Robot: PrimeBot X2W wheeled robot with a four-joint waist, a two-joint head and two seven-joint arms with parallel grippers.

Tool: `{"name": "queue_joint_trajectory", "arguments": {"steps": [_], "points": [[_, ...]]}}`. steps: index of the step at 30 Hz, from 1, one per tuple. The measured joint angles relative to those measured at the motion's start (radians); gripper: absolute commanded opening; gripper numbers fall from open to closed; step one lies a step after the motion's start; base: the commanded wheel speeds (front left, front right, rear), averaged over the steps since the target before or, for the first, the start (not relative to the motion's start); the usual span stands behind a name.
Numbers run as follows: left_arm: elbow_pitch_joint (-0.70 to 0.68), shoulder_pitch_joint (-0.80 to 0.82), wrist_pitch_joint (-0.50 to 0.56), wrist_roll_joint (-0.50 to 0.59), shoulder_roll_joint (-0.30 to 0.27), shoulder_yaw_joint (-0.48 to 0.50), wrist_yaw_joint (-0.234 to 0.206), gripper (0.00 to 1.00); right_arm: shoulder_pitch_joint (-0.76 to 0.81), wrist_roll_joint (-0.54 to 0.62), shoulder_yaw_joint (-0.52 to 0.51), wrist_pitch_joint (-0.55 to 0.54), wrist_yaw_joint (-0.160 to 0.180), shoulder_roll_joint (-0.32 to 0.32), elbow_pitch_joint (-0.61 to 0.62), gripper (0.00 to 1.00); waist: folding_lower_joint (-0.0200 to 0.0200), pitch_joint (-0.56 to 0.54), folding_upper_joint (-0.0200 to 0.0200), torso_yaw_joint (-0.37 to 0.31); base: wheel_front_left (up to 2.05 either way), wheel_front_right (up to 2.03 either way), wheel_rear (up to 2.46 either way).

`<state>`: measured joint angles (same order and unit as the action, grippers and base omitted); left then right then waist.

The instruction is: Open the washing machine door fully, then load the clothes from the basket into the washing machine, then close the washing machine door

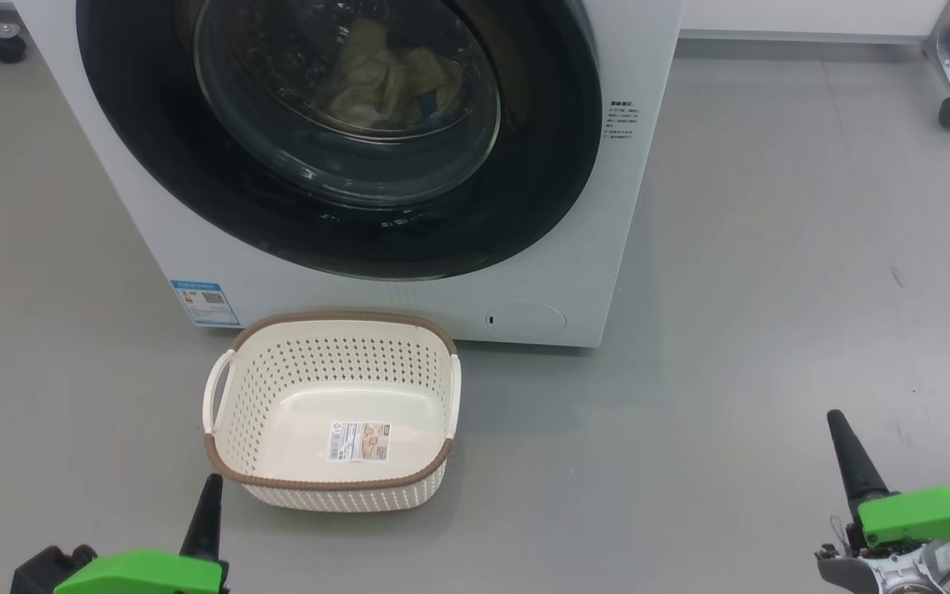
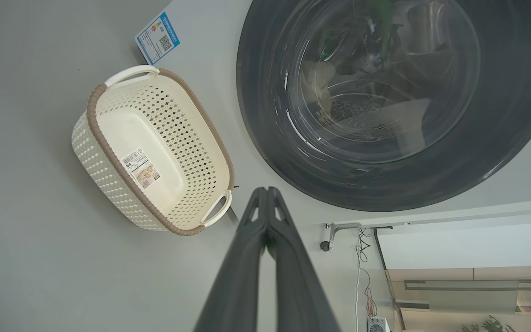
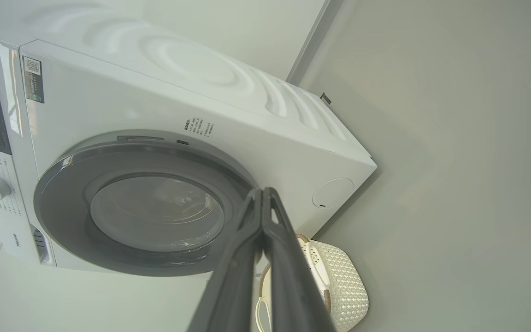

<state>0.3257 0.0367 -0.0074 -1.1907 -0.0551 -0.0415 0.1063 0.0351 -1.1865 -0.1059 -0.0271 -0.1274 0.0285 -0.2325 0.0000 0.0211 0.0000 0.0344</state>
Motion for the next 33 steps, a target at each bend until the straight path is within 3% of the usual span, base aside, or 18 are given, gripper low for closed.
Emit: {"name": "queue_joint_trajectory", "arguments": {"steps": [33], "points": [[-0.038,0.02,0.094,-0.372,0.005,0.094,0.017,0.0,-0.068,-0.377,-0.009,-0.061,0.0,0.007,-0.036,0.0,0.0,-0.016,0.0,-0.031,0.0,0.0,0.0]]}}
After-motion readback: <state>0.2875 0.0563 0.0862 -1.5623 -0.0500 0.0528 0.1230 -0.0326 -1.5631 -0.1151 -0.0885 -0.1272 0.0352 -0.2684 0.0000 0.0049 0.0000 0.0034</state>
